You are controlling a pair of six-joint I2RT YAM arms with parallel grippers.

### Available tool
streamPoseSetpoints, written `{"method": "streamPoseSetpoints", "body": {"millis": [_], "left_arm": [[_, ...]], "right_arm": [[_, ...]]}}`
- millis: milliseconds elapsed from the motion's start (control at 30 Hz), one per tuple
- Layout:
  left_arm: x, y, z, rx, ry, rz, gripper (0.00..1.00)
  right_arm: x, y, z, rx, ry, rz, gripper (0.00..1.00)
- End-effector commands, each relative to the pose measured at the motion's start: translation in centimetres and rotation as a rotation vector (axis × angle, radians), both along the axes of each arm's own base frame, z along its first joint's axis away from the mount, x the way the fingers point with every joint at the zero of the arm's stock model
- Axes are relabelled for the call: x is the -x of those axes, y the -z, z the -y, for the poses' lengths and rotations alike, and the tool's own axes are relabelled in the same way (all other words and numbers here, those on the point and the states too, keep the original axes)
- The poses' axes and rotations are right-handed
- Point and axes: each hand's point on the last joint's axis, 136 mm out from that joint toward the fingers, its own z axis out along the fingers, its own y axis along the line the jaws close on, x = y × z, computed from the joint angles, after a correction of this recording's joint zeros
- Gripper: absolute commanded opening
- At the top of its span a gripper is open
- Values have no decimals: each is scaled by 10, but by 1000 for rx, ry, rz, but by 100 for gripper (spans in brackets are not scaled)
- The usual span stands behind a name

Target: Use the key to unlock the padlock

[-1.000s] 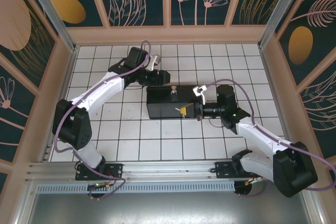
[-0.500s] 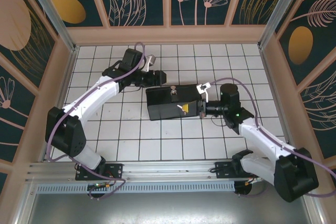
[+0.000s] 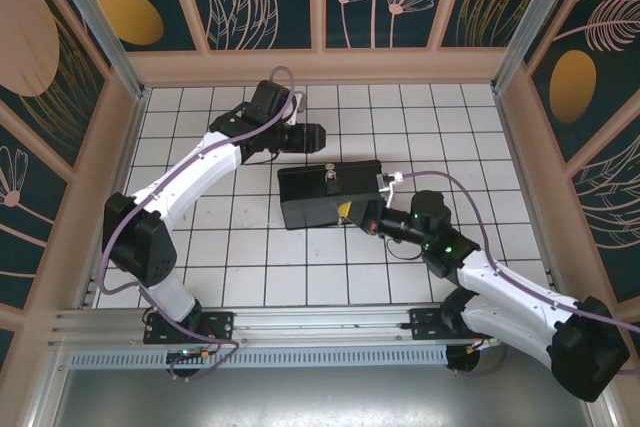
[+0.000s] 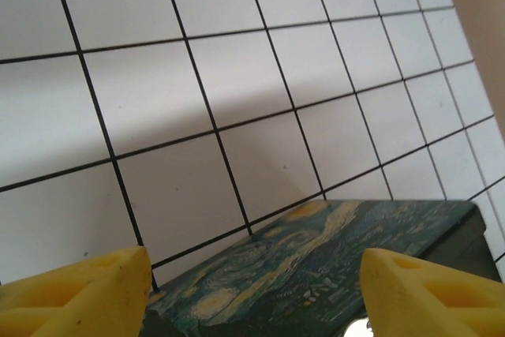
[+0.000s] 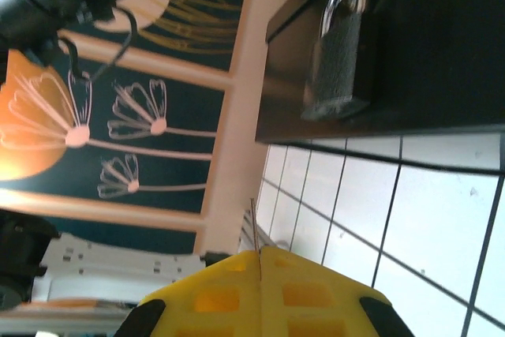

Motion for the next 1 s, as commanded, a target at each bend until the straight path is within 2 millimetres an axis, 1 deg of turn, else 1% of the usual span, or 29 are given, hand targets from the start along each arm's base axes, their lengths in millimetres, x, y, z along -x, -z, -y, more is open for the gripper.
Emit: {"method": "streamPoseSetpoints", "body": {"millis": [0,100,167,333,433,533,700,833,967], "left_arm": [[4,2,-6,-82,41,18,72],[9,3,0,-67,86,10,74],[9,4,1,-68,89,5,74],[8,8,-1,-73,56,-6,74],[11,11,1,-72,47,-14,74],[14,13,2,-69,52,-15,74],[16,12,6,-53,59,-20,73],[18,12,8,-48,65,-23,74],[20,15,9,-47,68,-29,73]], "right_arm": [[-22,2,10,-18,154,-34,0],[-24,11,13,-18,181,-54,0],[-24,13,12,-21,182,-59,0],[-26,14,5,-30,211,-76,0],[-27,13,8,-70,253,-77,0],[-25,12,7,-105,252,-78,0],[-21,8,2,-104,242,-61,0],[-24,6,5,-110,266,-53,0],[-28,4,2,-106,271,-49,0]]}}
